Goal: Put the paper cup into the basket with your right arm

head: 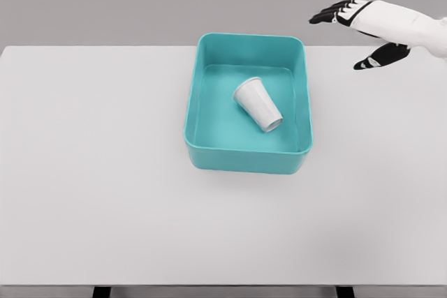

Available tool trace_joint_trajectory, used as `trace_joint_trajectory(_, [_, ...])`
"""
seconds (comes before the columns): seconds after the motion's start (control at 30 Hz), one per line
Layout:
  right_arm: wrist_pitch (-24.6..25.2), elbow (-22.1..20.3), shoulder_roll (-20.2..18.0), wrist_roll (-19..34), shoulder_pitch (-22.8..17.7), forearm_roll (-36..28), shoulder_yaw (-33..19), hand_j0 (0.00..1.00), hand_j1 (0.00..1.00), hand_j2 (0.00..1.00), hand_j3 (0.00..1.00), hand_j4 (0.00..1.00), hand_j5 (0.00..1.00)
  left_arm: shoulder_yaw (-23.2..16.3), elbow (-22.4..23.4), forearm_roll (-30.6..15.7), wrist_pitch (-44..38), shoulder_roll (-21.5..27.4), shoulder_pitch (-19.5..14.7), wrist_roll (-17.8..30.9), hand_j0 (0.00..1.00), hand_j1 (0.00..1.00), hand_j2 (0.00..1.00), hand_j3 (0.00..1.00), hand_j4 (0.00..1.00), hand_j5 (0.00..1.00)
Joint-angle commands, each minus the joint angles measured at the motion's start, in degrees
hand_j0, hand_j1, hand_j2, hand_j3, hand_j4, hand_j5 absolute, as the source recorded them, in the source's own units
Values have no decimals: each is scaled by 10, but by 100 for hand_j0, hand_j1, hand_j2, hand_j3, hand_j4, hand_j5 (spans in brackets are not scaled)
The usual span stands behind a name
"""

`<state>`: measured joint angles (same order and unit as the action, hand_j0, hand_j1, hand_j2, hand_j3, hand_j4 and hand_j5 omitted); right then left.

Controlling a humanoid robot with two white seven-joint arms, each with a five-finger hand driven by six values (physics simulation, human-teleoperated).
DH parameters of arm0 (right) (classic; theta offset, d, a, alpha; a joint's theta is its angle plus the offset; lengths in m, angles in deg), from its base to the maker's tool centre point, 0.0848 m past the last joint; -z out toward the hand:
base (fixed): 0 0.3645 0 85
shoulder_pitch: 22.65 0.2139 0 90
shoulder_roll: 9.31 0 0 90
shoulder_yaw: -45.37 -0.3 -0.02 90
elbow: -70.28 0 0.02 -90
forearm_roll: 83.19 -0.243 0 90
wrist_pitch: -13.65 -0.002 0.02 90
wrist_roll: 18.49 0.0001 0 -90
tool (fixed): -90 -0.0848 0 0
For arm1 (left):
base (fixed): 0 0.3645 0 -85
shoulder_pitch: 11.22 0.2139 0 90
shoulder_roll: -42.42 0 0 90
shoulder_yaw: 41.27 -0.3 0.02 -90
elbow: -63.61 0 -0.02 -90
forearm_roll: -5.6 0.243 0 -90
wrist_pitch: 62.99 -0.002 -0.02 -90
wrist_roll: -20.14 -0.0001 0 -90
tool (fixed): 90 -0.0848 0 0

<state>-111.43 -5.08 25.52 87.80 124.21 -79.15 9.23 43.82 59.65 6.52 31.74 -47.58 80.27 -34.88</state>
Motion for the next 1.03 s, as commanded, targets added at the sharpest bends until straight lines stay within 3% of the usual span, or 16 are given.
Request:
trace_joint_trajectory(0.0, [1,-11,-52,1,0,33,0,100,100,100,100,100,100,0,0,0,0,0,0,0,100,100,100,100,100,100])
trace_joint_trajectory(0.1, [1,-32,-66,1,-10,77,0,100,100,100,100,100,100,0,0,0,0,0,0,0,100,100,100,100,100,100])
trace_joint_trajectory(0.37, [1,-31,-62,1,-11,78,26,100,100,100,100,100,100,0,2,0,-2,0,3,0,100,100,100,100,100,100])
trace_joint_trajectory(0.67, [1,-29,-61,1,-41,78,26,100,100,100,100,100,100,1,1,-1,-2,0,2,0,100,100,100,100,100,100])
trace_joint_trajectory(0.87, [1,-29,-62,1,-54,78,26,100,100,100,100,100,100,29,2,-11,-18,0,11,0,100,100,100,100,100,100])
trace_joint_trajectory(1.0, [1,-29,-63,1,-54,78,26,100,100,100,100,100,100,25,2,-10,-19,0,12,-15,100,100,100,100,100,100])
